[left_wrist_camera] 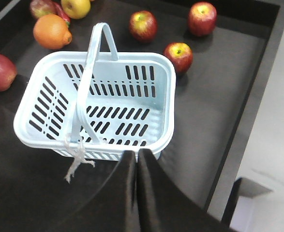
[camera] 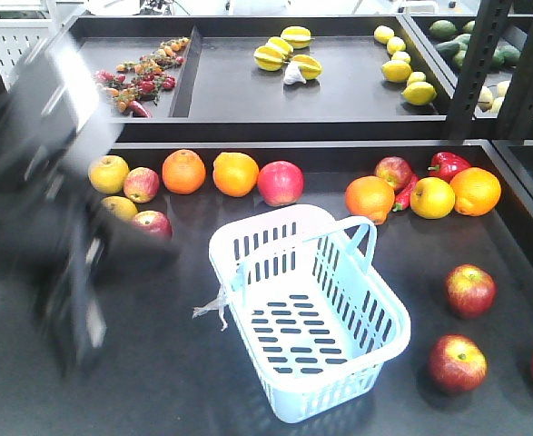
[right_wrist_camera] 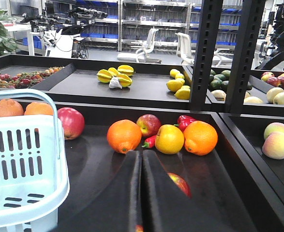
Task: Pick three apples into basket with both arms
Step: 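Open the left gripper and withdraw it from the basket handle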
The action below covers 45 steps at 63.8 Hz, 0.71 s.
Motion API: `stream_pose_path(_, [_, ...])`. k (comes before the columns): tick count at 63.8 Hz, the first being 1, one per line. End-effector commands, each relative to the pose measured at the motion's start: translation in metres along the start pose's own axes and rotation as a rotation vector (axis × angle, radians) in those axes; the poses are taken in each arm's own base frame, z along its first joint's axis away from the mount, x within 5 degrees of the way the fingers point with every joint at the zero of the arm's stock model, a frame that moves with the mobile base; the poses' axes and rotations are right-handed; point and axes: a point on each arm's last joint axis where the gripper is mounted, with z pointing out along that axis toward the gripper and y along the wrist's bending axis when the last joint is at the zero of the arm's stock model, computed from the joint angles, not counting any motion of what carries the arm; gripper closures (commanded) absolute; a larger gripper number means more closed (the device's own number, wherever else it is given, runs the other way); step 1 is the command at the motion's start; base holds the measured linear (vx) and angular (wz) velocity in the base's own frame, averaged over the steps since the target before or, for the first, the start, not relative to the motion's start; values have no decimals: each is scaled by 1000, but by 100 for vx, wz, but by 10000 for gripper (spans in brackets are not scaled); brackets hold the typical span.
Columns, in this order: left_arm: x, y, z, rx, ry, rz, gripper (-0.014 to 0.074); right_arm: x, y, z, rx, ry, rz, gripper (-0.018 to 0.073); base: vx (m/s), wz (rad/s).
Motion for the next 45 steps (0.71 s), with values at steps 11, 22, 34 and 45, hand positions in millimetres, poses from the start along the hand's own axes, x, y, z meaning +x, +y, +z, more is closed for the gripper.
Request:
stream_pose_path(11, [76, -14, 8, -109, -246, -237, 604, -2, 0, 0, 3, -66, -16, 561, 0, 0])
stream_pose_path(22, [114, -19, 17, -136, -269, -362, 603, -2, 0, 0, 3, -66, -16, 561, 0, 0])
stream_pose_path(34, [134, -23, 28, -120, -195, -387, 603, -4, 0, 0, 0, -87, 34, 561, 0, 0])
stream_pose_path(45, [134, -24, 28, -106, -182, -386, 603, -12, -1, -2, -24, -179, 413, 561, 0, 0])
